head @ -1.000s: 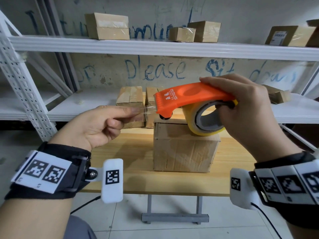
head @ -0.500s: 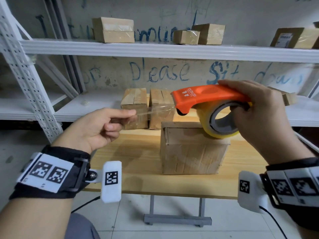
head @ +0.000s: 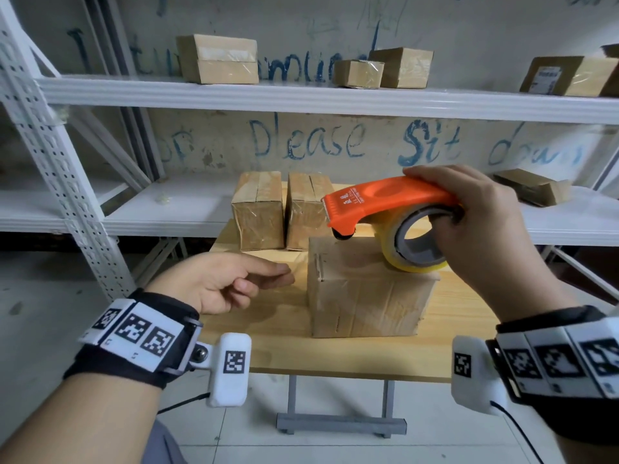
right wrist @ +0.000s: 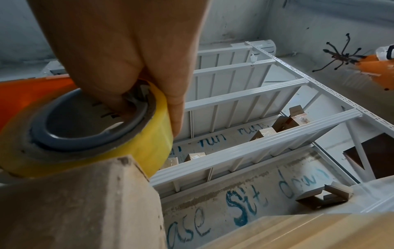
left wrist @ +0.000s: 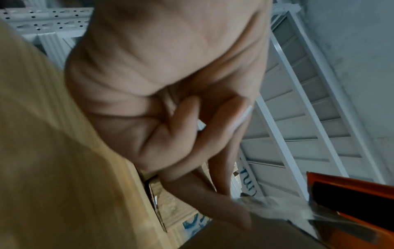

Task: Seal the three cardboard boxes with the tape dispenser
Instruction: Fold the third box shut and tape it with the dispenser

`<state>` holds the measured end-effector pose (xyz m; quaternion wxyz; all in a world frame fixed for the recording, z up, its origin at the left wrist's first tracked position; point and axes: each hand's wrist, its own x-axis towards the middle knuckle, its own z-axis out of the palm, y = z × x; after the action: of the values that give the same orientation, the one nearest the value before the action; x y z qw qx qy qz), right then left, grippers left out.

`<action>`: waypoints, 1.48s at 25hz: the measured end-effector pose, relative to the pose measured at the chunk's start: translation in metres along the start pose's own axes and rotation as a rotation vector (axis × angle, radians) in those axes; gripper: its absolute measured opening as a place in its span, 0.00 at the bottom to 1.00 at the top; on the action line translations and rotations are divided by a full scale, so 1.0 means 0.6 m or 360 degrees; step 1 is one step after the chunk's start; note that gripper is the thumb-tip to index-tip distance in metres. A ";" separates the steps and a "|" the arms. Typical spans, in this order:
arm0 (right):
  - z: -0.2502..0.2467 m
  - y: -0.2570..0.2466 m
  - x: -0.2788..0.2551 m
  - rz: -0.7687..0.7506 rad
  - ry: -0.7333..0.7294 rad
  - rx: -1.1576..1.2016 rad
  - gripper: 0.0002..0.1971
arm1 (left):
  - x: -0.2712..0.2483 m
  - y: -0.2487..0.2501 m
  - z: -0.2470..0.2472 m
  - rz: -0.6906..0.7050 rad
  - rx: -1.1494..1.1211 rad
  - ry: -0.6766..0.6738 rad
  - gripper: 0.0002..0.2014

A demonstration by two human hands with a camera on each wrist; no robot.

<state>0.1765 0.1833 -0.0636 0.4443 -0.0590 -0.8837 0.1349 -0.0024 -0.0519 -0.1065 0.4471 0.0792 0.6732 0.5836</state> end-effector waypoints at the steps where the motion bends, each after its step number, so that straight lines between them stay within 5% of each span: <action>1: 0.000 0.000 0.000 0.0002 -0.0001 0.0001 0.34 | 0.000 -0.001 0.001 -0.0024 -0.0020 -0.0020 0.14; 5: 0.004 -0.002 0.000 -0.0012 -0.0020 -0.0004 0.35 | 0.002 -0.010 0.020 -0.0083 0.0125 -0.0058 0.02; 21: 0.010 -0.013 -0.004 -0.0052 -0.0039 0.0013 0.34 | 0.007 -0.025 0.074 0.0096 0.0379 0.0411 0.01; 31: 0.016 -0.021 -0.003 -0.0075 -0.0055 -0.0020 0.33 | -0.008 -0.030 0.107 0.0256 0.0764 0.0527 0.09; 37: 0.016 -0.020 -0.004 -0.0103 -0.0043 -0.0014 0.33 | -0.018 -0.030 0.116 0.0204 0.0719 0.0576 0.40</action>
<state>0.1705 0.1695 -0.0676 0.4363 -0.0304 -0.8916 0.1173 0.0594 -0.0145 -0.1110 0.2530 0.1137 0.8485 0.4506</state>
